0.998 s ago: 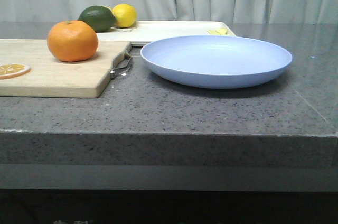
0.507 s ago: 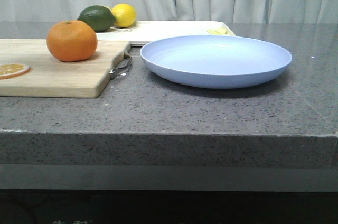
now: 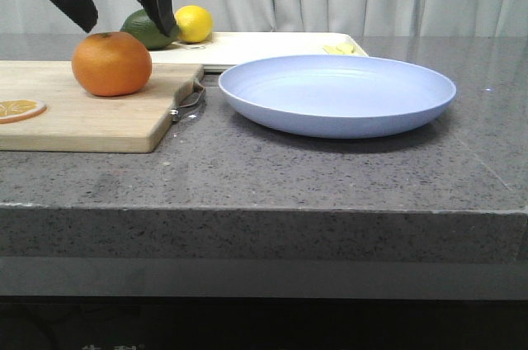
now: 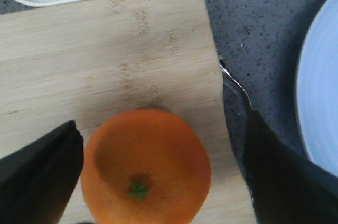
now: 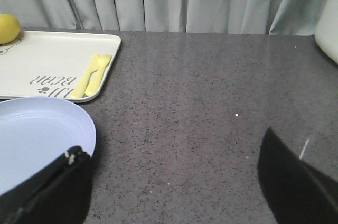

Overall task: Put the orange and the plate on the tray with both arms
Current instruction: 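Lower the open left gripper around the orange on the cutting board, then lift the orange with the left gripper and lower it onto the blue plate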

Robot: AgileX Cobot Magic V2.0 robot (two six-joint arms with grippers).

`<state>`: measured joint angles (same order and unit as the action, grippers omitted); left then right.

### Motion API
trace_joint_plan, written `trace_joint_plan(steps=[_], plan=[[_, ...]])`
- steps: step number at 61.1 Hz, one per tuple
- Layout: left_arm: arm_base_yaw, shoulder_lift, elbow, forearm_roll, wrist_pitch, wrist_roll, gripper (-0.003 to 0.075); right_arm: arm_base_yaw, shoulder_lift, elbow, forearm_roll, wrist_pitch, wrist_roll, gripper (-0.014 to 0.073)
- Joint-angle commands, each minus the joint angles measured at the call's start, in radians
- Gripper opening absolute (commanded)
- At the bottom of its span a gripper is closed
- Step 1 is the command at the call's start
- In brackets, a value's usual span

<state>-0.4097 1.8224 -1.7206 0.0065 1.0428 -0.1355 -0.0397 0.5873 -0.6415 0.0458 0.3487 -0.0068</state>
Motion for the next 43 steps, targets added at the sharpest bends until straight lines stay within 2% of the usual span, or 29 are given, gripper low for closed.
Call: trace_joint_plan(steps=[1,10,43], plan=[[-0.005,-0.036,-0.037,0.012,-0.021,0.001,0.0597,-0.006,0.005,-0.037,0.003,-0.088,-0.001,0.0643],[-0.005,-0.028,-0.037,0.051,-0.018,-0.01,0.0597,-0.006,0.005,-0.037,0.003,-0.088,-0.001,0.0643],[-0.005,0.052,-0.035,0.049,0.077,-0.01,0.0589,-0.006,0.005,-0.037,0.003,-0.088,-0.001,0.0643]])
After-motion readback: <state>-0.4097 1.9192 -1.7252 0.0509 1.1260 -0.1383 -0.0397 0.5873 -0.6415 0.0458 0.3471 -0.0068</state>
